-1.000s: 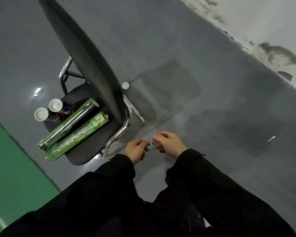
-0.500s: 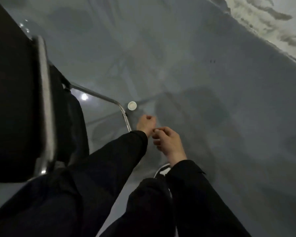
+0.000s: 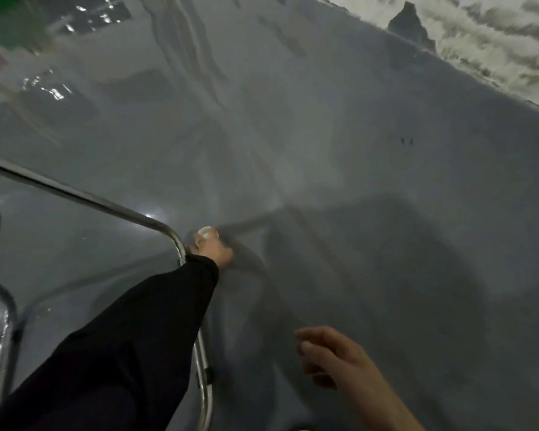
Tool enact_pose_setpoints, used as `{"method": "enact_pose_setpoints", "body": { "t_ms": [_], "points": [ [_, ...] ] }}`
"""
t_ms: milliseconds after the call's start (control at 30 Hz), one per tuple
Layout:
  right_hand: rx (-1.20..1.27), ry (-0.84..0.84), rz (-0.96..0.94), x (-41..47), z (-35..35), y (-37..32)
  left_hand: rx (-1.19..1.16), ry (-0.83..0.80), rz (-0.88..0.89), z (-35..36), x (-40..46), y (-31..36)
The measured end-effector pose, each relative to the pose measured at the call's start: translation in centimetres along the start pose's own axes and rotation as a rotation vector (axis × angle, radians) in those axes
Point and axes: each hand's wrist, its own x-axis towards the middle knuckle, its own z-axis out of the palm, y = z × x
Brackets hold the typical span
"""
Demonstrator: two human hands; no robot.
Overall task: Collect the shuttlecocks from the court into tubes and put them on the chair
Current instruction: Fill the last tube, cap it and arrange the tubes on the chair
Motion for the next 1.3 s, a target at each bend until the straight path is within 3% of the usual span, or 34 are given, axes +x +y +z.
{"method": "enact_pose_setpoints", "body": {
  "t_ms": [67, 167, 267, 400, 500, 600, 700, 800, 933, 1133, 1300],
  "points": [
    [0.014, 0.061, 0.039, 0.3, -1.1, 0.6, 0.102, 0.013, 0.041, 0.7, 0.7, -0.4],
    [0.06, 0.141, 0.04, 0.3, -1.7, 0.9, 0.252, 0.158, 0.177, 0.8, 0.2, -0.9],
    [0.092, 0.254, -0.005, -1.3, -1.3, 0.1, 0.082, 0.223, 0.304, 1.0, -4.1, 0.7],
    [0.184, 0.406, -0.039, -8.7, 1.0, -2.0, -0.315, 0.043, 0.432, 1.2, -18.2, 4.2],
    [0.233, 0.49, -0.004, -18.2, 3.6, -3.0, -0.39, -0.134, 0.456, 0.4, -30.9, 5.1],
    [0.28, 0.595, 0.03, -28.1, 7.1, -4.4, -0.43, -0.259, 0.489, -5.2, -43.3, 3.7],
    [0.322, 0.664, 0.024, -36.7, 11.8, -7.3, -0.417, -0.308, 0.525, -13.1, -53.0, -0.2],
    [0.215, 0.683, -0.054, -43.4, 17.2, -11.5, -0.347, -0.365, 0.555, -22.1, -60.9, -5.5],
    [0.018, 0.573, 0.066, -48.6, 24.9, -12.9, -0.298, -0.376, 0.517, -31.6, -66.6, -12.8],
    [0.045, 0.511, 0.13, -50.3, 38.3, -15.3, -0.311, -0.344, 0.552, -40.9, -66.3, -25.0],
    [0.067, 0.514, 0.086, -47.0, 49.3, -16.9, -0.594, -0.138, 0.513, -46.7, -60.7, -36.4]
  ]
}}
